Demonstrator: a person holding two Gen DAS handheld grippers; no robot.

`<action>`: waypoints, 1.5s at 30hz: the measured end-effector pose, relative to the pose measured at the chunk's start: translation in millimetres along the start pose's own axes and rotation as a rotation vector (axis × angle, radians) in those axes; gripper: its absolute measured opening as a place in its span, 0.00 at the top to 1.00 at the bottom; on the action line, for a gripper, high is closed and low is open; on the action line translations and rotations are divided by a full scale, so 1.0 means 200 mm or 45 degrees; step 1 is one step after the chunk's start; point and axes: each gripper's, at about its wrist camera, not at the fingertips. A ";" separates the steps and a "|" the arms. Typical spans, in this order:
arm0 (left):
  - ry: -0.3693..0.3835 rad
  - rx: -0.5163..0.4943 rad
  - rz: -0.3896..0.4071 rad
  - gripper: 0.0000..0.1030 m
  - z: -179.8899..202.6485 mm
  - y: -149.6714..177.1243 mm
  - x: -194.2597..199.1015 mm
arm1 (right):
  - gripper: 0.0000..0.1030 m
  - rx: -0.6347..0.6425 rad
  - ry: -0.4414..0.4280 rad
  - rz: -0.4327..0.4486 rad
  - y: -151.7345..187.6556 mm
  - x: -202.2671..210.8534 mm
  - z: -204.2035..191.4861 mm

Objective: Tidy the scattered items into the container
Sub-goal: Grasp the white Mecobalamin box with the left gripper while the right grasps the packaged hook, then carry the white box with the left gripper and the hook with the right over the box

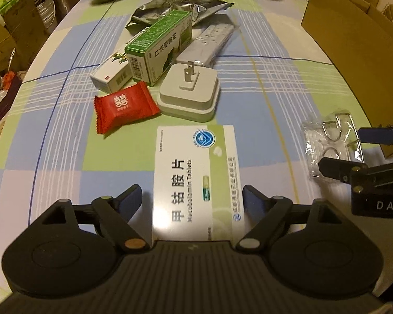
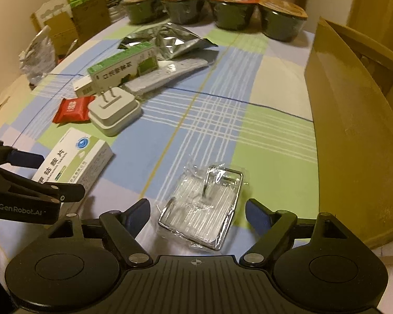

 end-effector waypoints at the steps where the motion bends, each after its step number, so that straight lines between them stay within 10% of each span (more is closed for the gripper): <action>1: -0.002 0.000 0.001 0.22 0.00 -0.01 -0.01 | 0.17 -0.028 -0.001 0.004 0.00 0.00 0.01; 6: -0.007 -0.024 -0.001 0.22 0.01 -0.02 -0.04 | 0.18 -0.122 -0.012 -0.003 -0.02 -0.03 0.04; 9: -0.002 -0.024 -0.012 0.25 0.01 -0.01 -0.06 | 0.37 -0.111 -0.006 -0.012 -0.02 -0.05 0.04; 45: 0.124 -0.054 0.259 0.35 0.09 0.03 0.70 | 0.38 -0.025 0.068 0.322 0.04 0.77 -0.10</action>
Point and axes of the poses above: each gripper's, at about its wrist camera, not at the fingertips, and x roughly against the way its jaws point, z to its right, y to its underside, and after that the axes turned 13 degrees about -y, right-handed
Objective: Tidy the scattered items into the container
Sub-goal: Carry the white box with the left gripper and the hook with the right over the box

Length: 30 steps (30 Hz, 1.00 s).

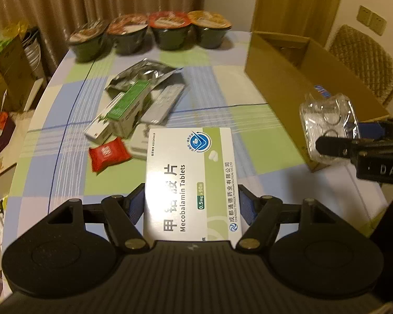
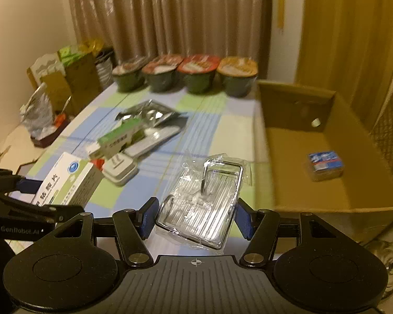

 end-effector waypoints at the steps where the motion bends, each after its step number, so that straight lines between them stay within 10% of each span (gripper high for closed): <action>1: 0.005 -0.006 0.009 0.35 0.02 -0.01 0.02 | 0.38 -0.001 0.009 0.014 0.00 0.03 0.01; 30: 0.216 -0.226 0.164 0.35 0.71 -0.35 0.13 | 0.38 -0.150 0.216 0.204 0.01 0.45 0.58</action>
Point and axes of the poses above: each gripper's, at about its wrist camera, not at the fingertips, and x roughly against the way its jaws point, z to its right, y to its underside, and after that the axes turned 13 degrees about -y, right-handed
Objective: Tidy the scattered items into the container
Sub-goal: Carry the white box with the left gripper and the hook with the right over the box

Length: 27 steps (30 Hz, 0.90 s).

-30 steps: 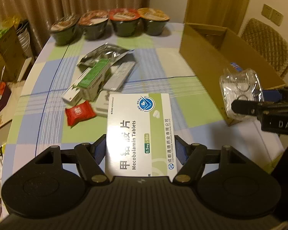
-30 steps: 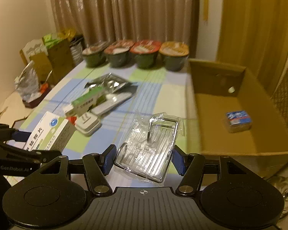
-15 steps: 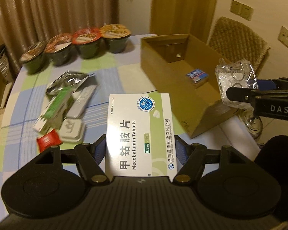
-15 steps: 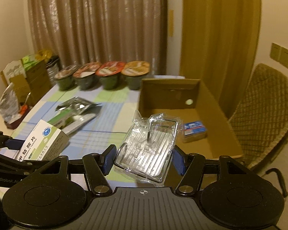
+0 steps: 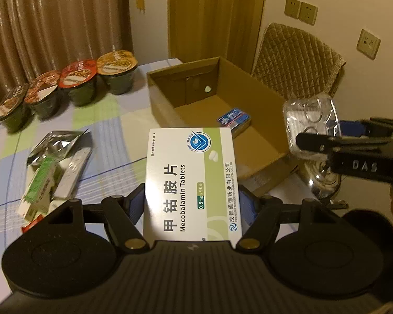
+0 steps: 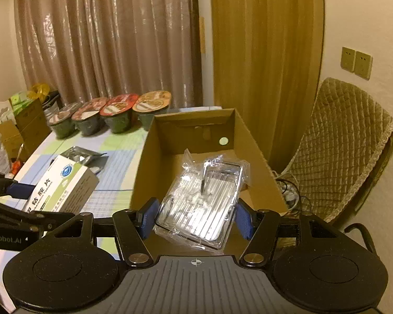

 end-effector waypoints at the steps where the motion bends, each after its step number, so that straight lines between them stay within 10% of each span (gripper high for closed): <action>1: 0.007 0.002 0.006 0.35 0.01 -0.02 -0.01 | 0.38 -0.001 0.004 0.002 -0.01 0.00 0.02; 27: 0.116 0.018 0.012 0.35 0.24 -0.34 -0.43 | 0.38 -0.027 0.039 -0.018 -0.11 -0.23 0.30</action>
Point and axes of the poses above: each gripper's, at about its wrist camera, not at the fingertips, and x roughly against the way its jaws point, z to its right, y to its underside, and after that the axes turned 13 degrees about -y, right-handed
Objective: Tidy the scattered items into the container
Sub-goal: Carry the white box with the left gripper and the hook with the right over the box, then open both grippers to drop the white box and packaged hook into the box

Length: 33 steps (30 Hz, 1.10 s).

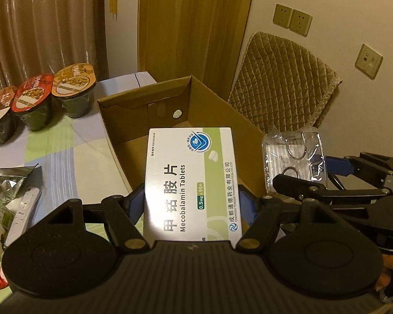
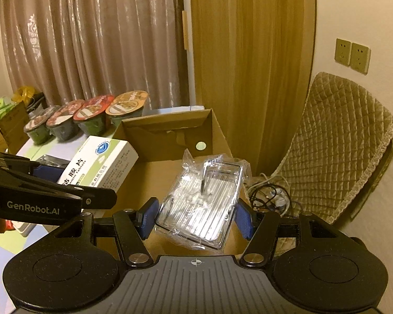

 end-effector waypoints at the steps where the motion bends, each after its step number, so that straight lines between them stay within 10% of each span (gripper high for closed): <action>1: 0.001 -0.001 -0.003 0.35 0.00 0.00 -0.02 | 0.38 -0.003 0.000 -0.003 0.00 -0.01 0.01; 33: 0.027 0.093 0.028 0.32 -0.07 -0.04 -0.17 | 0.38 -0.028 0.018 -0.063 0.02 -0.18 0.11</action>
Point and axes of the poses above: each gripper's, at about its wrist camera, not at the fingertips, and x roughly against the way its jaws point, z to its right, y to its underside, and after that the axes turned 13 degrees about -y, right-handed
